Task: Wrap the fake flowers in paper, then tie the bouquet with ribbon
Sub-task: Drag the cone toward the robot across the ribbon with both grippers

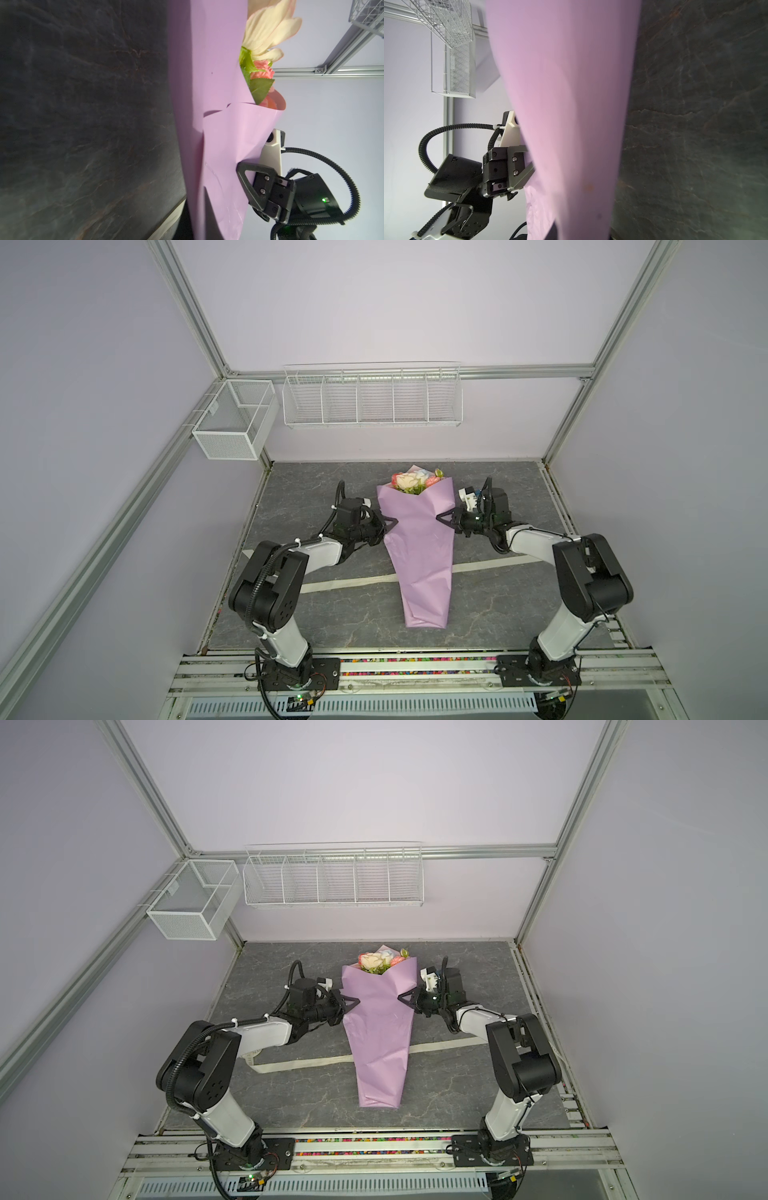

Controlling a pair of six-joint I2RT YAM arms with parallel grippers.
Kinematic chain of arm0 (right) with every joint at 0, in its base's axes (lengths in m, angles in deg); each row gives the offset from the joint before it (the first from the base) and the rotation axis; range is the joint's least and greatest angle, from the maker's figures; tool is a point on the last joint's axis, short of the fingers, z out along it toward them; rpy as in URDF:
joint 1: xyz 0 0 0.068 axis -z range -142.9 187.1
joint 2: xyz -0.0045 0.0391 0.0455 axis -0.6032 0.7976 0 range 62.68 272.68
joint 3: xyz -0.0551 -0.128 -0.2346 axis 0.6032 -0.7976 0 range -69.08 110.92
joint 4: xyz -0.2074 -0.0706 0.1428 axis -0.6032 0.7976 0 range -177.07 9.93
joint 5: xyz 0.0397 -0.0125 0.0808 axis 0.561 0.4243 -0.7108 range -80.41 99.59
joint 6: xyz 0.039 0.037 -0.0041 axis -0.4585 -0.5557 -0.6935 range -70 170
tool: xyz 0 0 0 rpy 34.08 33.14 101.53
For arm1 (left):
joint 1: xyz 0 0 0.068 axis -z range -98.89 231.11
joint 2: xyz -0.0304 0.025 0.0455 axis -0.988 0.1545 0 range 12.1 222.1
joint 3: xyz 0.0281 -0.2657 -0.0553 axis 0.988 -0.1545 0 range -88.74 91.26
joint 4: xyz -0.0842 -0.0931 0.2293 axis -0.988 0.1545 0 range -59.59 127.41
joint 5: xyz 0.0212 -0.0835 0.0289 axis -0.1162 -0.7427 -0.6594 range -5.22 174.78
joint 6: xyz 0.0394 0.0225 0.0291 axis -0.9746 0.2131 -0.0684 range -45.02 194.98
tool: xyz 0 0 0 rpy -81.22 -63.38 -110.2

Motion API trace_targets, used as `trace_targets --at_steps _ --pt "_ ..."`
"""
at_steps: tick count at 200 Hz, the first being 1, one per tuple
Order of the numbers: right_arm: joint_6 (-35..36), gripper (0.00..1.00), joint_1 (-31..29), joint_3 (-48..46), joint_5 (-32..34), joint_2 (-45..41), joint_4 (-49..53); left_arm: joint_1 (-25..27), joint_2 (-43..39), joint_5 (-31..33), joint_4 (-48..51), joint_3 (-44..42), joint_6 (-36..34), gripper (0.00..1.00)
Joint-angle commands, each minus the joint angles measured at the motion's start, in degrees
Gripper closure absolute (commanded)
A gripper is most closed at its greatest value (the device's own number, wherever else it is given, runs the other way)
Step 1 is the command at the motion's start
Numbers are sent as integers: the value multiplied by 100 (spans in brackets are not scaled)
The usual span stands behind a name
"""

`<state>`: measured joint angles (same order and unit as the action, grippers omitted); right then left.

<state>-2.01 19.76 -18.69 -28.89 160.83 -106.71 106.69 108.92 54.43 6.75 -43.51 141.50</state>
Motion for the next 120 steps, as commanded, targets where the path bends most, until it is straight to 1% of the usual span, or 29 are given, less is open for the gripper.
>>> trace_targets --at_steps 1,52,120 --pt "125 87 -138 -399 212 -191 -271 71 -233 309 -261 -334 -57 100" --pt "42 86 -341 -887 366 -11 -769 155 -230 451 -664 -923 -78 100" --pt "86 86 -356 -1110 525 520 -1086 162 524 446 -1284 -1087 -131 100"
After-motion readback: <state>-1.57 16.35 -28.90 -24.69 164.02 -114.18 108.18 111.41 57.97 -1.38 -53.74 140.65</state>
